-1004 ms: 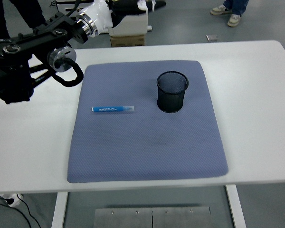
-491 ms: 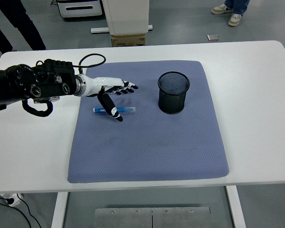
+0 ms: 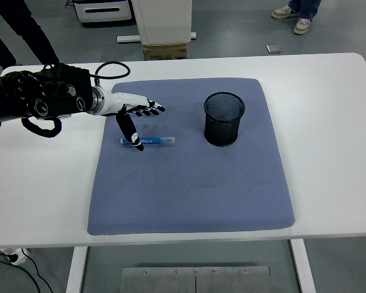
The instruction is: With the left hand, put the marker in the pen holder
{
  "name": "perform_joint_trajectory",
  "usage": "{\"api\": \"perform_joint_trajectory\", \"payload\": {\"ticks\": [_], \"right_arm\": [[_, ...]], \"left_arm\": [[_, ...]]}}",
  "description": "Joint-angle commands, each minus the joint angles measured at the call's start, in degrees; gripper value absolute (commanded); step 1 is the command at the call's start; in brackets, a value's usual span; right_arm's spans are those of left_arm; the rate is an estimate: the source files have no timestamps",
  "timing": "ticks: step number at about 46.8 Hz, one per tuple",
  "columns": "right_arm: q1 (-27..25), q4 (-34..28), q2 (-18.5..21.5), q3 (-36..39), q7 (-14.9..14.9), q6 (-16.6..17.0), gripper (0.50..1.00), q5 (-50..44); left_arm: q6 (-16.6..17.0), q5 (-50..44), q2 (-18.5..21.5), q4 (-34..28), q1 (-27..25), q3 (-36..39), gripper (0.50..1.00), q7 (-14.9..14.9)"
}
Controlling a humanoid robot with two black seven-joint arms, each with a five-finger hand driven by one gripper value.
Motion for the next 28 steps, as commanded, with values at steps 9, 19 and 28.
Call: {"api": "perform_joint_trajectory", "payload": {"ticks": [9,19,28], "right_arm": [[0.0,0.0,0.0,0.0,0.0,0.0,1.000,0.0],[0.0,0.0,0.0,0.0,0.0,0.0,1.000,0.0],[0.0,0.0,0.0,0.0,0.0,0.0,1.000,0.0]], "left_arm": [[-0.1,4.8,-1.0,-0.4,-1.8,0.0,1.000,2.2],[-0.1,8.5,-2.6,-0.7,-2.1,0.0,1.000,5.8],[-0.1,9.7,-5.2,-2.0,-3.3,0.0,1.000,10.0]]}}
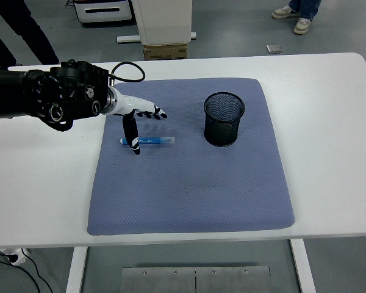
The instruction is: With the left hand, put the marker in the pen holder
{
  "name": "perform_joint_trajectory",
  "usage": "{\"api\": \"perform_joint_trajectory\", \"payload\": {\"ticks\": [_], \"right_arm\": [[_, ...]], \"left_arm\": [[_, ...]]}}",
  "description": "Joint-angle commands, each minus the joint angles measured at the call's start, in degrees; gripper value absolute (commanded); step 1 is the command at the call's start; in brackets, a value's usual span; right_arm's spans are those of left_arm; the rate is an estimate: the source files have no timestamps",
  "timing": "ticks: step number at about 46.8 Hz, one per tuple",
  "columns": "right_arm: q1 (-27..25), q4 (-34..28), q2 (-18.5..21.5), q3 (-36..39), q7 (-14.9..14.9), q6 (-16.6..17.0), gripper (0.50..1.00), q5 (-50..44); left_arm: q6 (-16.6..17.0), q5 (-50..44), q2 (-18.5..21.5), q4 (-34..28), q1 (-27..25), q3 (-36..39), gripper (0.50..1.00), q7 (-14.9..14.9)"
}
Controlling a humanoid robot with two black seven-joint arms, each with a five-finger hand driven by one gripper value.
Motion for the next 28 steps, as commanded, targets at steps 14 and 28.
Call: {"api": "perform_joint_trajectory", "payload": {"ticks": [14,28], "right_arm": [[0.0,0.0,0.0,0.0,0.0,0.0,1.000,0.0],[0.0,0.0,0.0,0.0,0.0,0.0,1.000,0.0]], "left_arm": [[-1.6,0.0,-3.1,-1.2,-1.8,-0.1,1.000,6.6],[-4.5,0.0,-3.3,-1.3,-2.6,-0.7,0.790,8.1]]}}
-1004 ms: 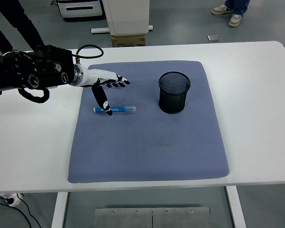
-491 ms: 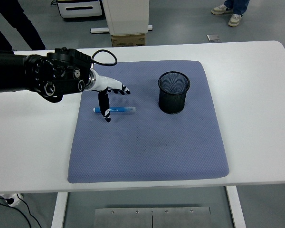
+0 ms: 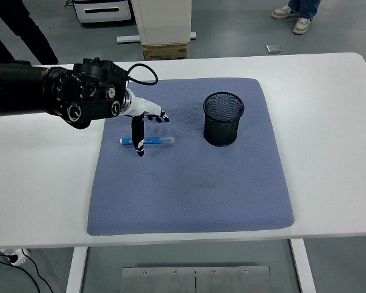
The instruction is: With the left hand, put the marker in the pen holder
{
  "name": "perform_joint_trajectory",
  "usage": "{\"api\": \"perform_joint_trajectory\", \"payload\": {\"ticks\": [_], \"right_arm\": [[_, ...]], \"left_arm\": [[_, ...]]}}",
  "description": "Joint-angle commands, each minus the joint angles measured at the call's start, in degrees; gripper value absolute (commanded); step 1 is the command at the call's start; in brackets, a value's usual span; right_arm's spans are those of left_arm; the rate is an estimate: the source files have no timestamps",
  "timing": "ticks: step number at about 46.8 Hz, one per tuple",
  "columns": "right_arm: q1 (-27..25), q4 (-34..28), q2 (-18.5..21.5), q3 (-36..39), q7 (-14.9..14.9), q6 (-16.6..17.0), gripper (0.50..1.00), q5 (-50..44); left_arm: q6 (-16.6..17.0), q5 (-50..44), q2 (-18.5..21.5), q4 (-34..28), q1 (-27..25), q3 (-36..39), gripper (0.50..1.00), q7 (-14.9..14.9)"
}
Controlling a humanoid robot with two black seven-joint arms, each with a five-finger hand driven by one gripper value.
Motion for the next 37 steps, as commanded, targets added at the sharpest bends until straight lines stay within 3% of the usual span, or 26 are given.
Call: {"api": "perform_joint_trajectory", "payload": {"ticks": [1,3,18,28,37], "right_arm": [[0.0,0.0,0.0,0.0,0.0,0.0,1.000,0.0],[0.0,0.0,0.0,0.0,0.0,0.0,1.000,0.0],[0.0,0.0,0.0,0.0,0.0,0.0,1.000,0.0],[0.0,0.0,0.0,0.0,0.0,0.0,1.000,0.0],[0.0,0.0,0.0,0.0,0.0,0.0,1.000,0.0]], "left_arm": [[-1.4,-0.1,0.1,0.0,-0.1,0.0,0.748,0.0],[-1.6,-0.1,0.1,0.0,0.0,-0.3,0.719,0.0],[-0.7,-0.1,0.1,0.3,0.7,-1.9,0.710,-0.2],[2.1,0.0,-0.1,0.2,1.2,-1.9,0.710,-0.4],[3.3,1.7,-0.4,0.1,1.7,-1.9,0.654,-0.4]]}}
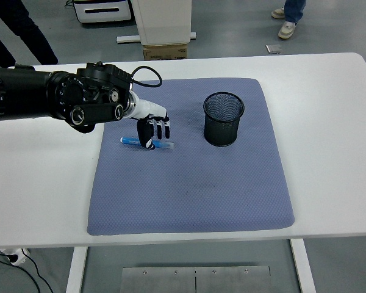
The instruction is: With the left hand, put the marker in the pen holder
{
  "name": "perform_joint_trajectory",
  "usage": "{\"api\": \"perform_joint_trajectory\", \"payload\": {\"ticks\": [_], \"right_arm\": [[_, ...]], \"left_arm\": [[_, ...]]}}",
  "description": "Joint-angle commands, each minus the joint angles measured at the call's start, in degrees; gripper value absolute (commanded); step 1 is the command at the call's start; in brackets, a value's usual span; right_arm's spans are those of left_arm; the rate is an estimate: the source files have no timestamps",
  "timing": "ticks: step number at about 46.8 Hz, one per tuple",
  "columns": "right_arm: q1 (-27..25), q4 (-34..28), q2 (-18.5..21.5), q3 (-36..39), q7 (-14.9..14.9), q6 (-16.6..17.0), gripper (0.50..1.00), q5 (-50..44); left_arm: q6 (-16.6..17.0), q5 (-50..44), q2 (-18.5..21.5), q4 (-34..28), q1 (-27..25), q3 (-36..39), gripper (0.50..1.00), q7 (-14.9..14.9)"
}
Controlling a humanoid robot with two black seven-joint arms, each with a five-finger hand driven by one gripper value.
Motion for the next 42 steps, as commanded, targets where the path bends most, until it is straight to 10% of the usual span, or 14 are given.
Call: {"api": "perform_joint_trajectory", "payload": {"ticks": [1,42], "right_arm": [[0.0,0.0,0.0,0.0,0.0,0.0,1.000,0.0],[0.0,0.0,0.0,0.0,0.0,0.0,1.000,0.0]], "left_arm": [[0.2,0.7,-0.1,-0.1,0.3,0.0,0.651,-0.1],[4.9,4.2,-0.2,-3.4,0.8,0.1,0.640,-0.4]]}}
